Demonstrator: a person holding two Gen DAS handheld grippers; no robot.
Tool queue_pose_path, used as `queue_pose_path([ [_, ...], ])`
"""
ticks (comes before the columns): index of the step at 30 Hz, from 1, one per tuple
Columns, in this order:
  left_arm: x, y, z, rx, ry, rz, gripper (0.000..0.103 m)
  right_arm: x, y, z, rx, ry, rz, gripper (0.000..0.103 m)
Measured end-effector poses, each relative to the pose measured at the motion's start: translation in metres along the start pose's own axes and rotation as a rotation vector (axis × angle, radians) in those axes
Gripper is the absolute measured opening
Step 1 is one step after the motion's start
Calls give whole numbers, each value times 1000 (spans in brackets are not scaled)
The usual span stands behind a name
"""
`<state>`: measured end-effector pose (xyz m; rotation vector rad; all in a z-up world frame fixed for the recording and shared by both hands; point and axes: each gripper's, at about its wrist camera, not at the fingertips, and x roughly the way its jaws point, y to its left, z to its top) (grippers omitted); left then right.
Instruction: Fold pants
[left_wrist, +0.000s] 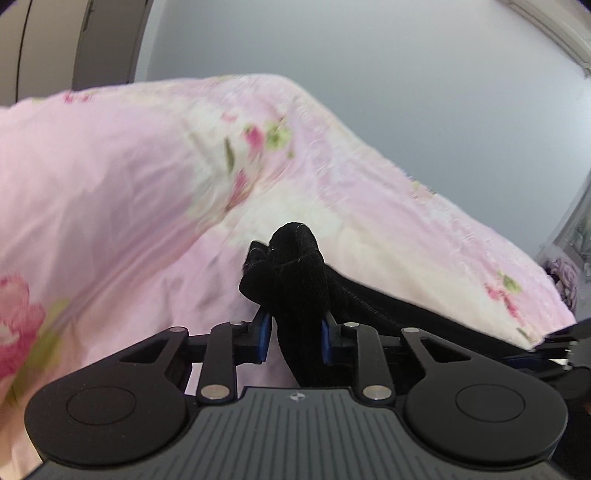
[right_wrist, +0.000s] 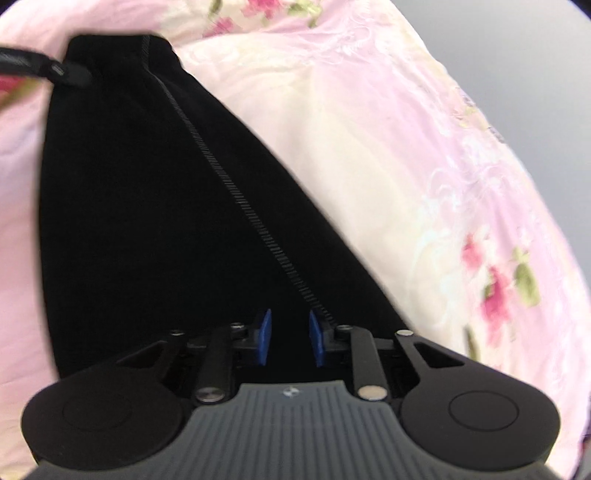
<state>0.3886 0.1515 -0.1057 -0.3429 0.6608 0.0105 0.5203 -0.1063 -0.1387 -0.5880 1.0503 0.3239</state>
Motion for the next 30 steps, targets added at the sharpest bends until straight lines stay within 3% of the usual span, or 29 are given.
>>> queue_pose_path([
  [6,-19,-33,19,93,-60,-58,28,27,-20,16,17,50,-54,14],
  [10,-28,-55,30,136,-81,-90,28,46,-35,21,118,55,-30,12],
  [14,-38,-79,36,190,-95,-105,27,35,-36,20,133,25,-27,11],
  [17,-43,-95,39,222,-104,-115,27,5,-26,10,106,-9,64,11],
  [21,-49,-115,42,229,-111,-132,27,-11,6,-19,68,20,186,11],
  [25,-59,-141,41,297,-122,-136,27,-17,25,-44,126,2,263,3],
  [29,-65,-165,38,345,-111,-148,27,-32,36,-63,182,-15,395,1],
  [30,-67,-171,37,358,-108,-153,27,-36,40,-68,174,-12,394,1],
])
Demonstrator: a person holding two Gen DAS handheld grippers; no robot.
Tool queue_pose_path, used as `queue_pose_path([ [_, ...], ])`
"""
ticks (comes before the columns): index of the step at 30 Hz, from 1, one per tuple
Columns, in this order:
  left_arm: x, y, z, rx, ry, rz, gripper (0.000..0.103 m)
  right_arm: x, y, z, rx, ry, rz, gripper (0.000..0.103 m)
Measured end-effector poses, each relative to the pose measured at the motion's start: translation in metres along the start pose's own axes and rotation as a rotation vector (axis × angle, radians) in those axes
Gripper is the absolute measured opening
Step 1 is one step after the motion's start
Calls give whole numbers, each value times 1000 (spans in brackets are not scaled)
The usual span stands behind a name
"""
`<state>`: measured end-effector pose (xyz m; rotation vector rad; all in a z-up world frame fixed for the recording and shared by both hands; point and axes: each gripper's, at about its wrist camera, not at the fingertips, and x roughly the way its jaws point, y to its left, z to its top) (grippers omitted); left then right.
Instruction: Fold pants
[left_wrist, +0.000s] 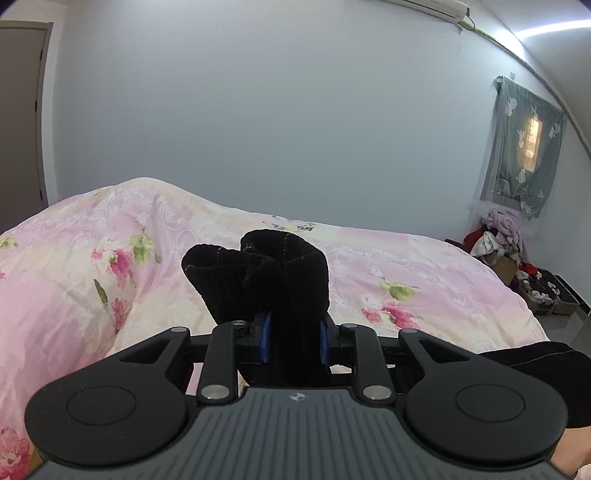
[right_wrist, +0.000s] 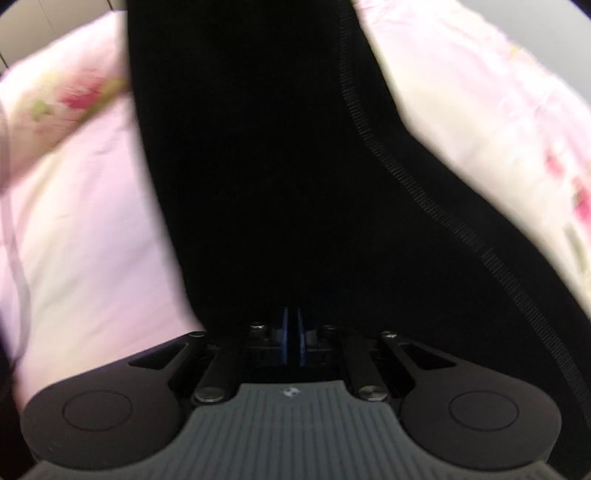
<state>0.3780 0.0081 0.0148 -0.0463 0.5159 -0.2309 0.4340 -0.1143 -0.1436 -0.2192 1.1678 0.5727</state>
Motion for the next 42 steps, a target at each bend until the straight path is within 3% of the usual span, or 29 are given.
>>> queue_pose_path([
  [5,-3,-40,7,76,-4,-32,27,-31,-3,-26,62,-15,62,1],
  [9,5,-83,6,148,15,-90,26,-69,-16,-58,95,-33,-47,5],
  [13,22,-135,-7,210,65,-169,26,-98,-40,-95,213,-22,-149,5],
  [17,42,-188,-39,287,143,-246,24,-121,-75,-137,341,-23,-218,5],
  [23,75,-256,-114,451,318,-328,22,-131,-114,-190,481,-35,-209,5],
  [25,83,-264,-137,483,370,-329,22,-131,-135,-210,507,-51,-185,5],
  [30,85,-267,-164,540,415,-338,26,-131,-138,-219,526,-76,-158,6],
  [33,79,-263,-165,534,434,-395,49,-132,-140,-222,569,-96,-130,12],
  [35,72,-259,-164,506,451,-466,59,-140,-160,-226,611,-118,-125,25],
  [37,62,-252,-162,486,445,-511,60,-145,-164,-226,665,-151,-118,32],
  [40,46,-232,-158,435,463,-600,59,-150,-164,-224,728,-199,-89,32],
  [42,33,-218,-152,438,429,-562,60,-155,-165,-219,749,-230,-79,32],
])
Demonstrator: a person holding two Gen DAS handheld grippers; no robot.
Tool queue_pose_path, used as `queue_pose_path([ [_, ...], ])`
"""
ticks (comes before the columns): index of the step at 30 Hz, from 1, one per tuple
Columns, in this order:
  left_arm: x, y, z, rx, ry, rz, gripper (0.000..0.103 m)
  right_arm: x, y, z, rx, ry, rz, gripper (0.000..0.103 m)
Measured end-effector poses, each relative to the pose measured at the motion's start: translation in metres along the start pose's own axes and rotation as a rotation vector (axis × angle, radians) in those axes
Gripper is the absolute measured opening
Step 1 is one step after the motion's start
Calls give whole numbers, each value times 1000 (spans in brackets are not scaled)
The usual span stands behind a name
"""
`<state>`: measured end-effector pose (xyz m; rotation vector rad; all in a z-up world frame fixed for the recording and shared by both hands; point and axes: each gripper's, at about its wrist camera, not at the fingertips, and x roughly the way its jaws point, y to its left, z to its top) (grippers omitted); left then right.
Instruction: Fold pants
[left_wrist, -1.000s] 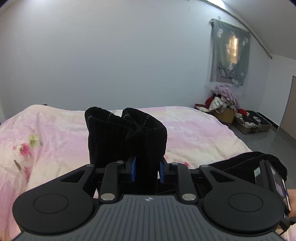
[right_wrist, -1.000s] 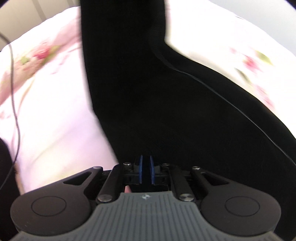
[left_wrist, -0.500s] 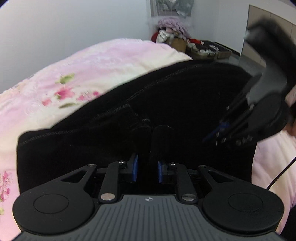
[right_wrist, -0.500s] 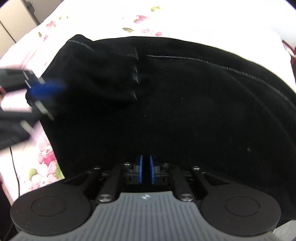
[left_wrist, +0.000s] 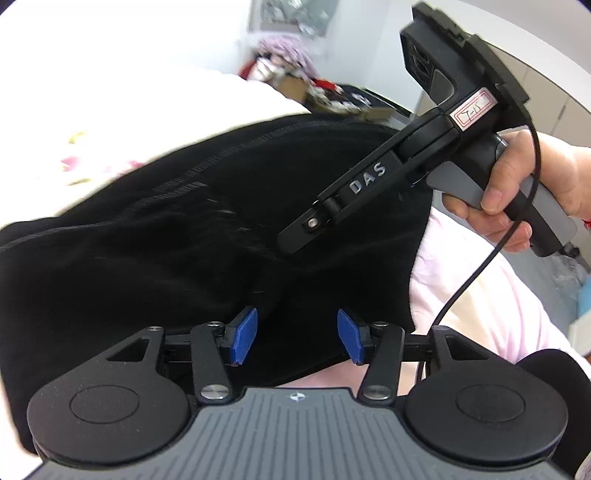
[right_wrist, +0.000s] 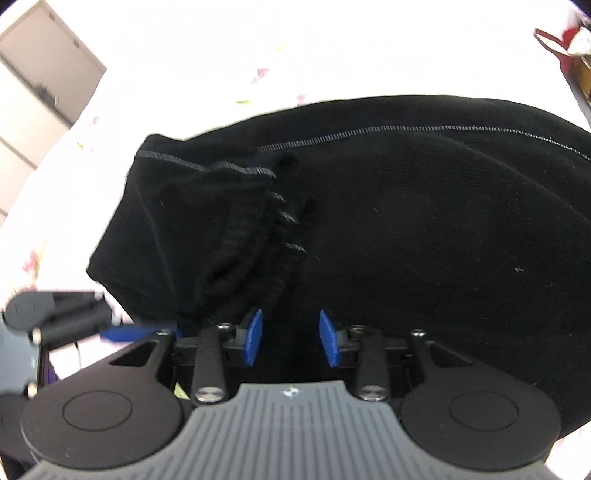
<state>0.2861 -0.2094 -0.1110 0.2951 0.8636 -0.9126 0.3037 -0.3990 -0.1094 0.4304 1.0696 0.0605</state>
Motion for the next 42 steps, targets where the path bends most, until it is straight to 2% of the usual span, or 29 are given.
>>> queue_pose_path([
  [5,-43,33,-20,-19,-36,184,66,-1,16,11,33,-44,51,32],
  [8,-61,55,-38,-38,-15,302,67,4,27,16,79,-27,77,32],
  [12,-67,83,-62,-68,34,429,67,22,24,15,144,14,14,34],
  [13,-68,88,-69,-79,48,442,67,23,24,15,155,6,1,24],
  [15,-67,95,-81,-85,67,447,67,15,23,13,158,-14,-3,15],
  [17,-64,101,-92,-70,81,475,67,-2,28,11,127,-47,3,0],
  [19,-58,104,-95,-65,91,507,66,-20,37,4,103,-82,23,0],
  [21,-57,110,-100,-90,81,511,52,-36,42,0,82,-102,26,0],
  [22,-58,111,-100,-108,77,510,36,-40,43,-4,71,-105,9,0],
  [23,-58,114,-100,-130,76,496,26,-38,40,-8,62,-101,-12,0],
  [24,-57,117,-100,-160,70,475,21,-33,37,-11,54,-89,-45,0],
  [27,-58,118,-98,-177,68,468,16,-6,11,-21,76,-33,-175,0],
  [29,-55,115,-96,-159,71,465,15,13,-17,-32,193,20,-144,0],
  [32,-59,115,-98,-140,64,455,15,5,-38,-34,274,-17,-48,0],
  [33,-60,116,-99,-144,62,449,15,-1,-42,-31,288,-33,-4,3],
  [34,-55,116,-95,-148,62,444,15,-5,-43,-27,300,-48,27,14],
  [35,-53,116,-95,-149,64,443,15,-10,-43,-23,306,-64,46,38],
  [37,-50,114,-96,-135,68,451,15,-17,-41,-13,307,-113,75,64],
  [40,-43,110,-97,-96,79,468,15,-8,-45,-2,331,-112,111,73],
  [42,-41,110,-98,-88,82,470,15,11,-51,2,395,-75,155,75],
])
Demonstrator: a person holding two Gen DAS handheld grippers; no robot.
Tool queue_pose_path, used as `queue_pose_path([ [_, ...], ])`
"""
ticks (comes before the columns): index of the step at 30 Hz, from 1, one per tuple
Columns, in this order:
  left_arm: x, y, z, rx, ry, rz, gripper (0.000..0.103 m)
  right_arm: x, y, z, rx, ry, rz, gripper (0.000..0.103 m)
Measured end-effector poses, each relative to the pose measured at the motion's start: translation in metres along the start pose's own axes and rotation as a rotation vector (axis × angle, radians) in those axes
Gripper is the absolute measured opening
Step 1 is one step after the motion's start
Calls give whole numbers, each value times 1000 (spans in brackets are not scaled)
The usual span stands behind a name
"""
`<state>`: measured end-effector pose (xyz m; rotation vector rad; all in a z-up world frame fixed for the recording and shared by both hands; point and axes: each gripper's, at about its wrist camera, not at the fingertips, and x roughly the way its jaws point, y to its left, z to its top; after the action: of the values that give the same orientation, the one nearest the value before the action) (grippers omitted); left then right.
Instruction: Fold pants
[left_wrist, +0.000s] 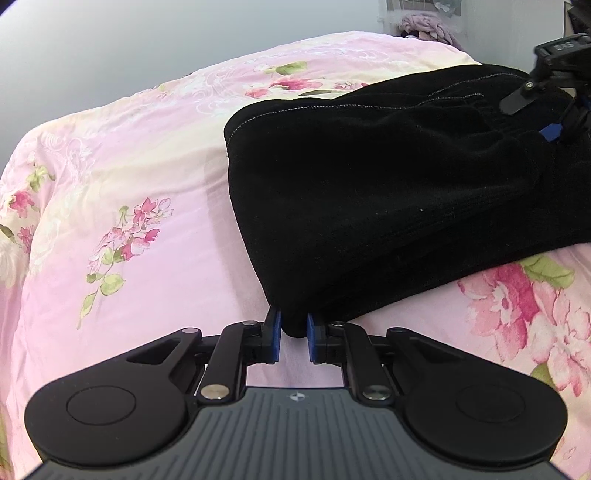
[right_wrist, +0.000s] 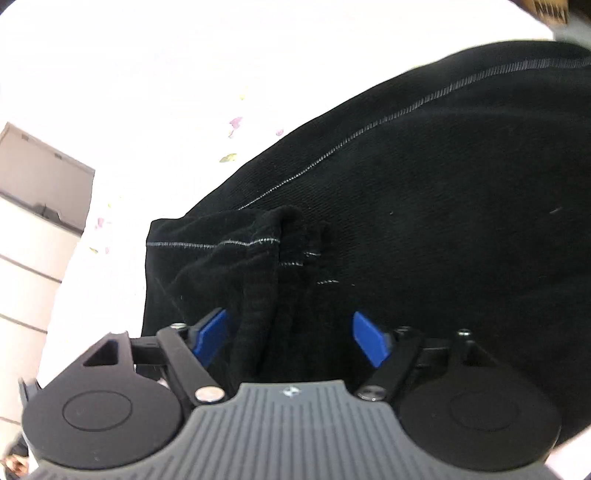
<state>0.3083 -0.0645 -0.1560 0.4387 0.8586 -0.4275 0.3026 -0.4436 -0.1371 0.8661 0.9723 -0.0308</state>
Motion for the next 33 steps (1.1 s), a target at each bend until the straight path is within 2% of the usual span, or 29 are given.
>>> queue_pose_path([
  [2,2,1,0,-3,4,-4,15,14,-13,0,64,28,13,75],
  [4,4,1,-1,1,9,-6,15,26,-17,-8,88,4,26,76],
  [5,6,1,-1,-2,13,-6,15,26,-20,-8,103,-7,37,73],
  [6,7,1,-1,-6,16,-5,15,26,-20,-8,110,-10,48,64],
  [7,9,2,-1,-12,18,-3,15,28,-17,-8,109,6,55,44],
  [9,9,4,-2,-38,11,-7,16,34,-10,-10,71,21,55,35],
  [10,9,6,-3,-55,3,-10,19,32,-6,-10,48,22,57,27],
  [11,8,7,-4,-68,-5,-11,23,31,1,-6,24,14,53,24],
  [14,8,9,-7,-81,-13,-3,39,30,35,-4,-96,-31,42,21],
  [18,8,6,-4,-60,-13,4,42,2,87,4,-270,-125,18,20],
  [19,9,5,-3,-64,-12,-4,37,-3,96,9,-303,-143,7,20],
  [20,9,5,-1,-76,-11,-27,22,-7,101,13,-327,-153,-12,20],
  [21,10,4,0,-85,-7,-52,14,-7,103,17,-339,-152,-34,20],
  [23,12,-3,3,-58,0,-38,11,3,95,19,-333,-127,-113,20],
  [26,12,-14,2,8,-2,-30,11,25,60,20,-245,-90,-215,20],
  [30,20,-10,2,-10,33,-67,7,52,12,8,-197,-85,-268,20],
  [33,20,-5,0,-31,36,-87,7,56,1,8,-163,-89,-267,21],
])
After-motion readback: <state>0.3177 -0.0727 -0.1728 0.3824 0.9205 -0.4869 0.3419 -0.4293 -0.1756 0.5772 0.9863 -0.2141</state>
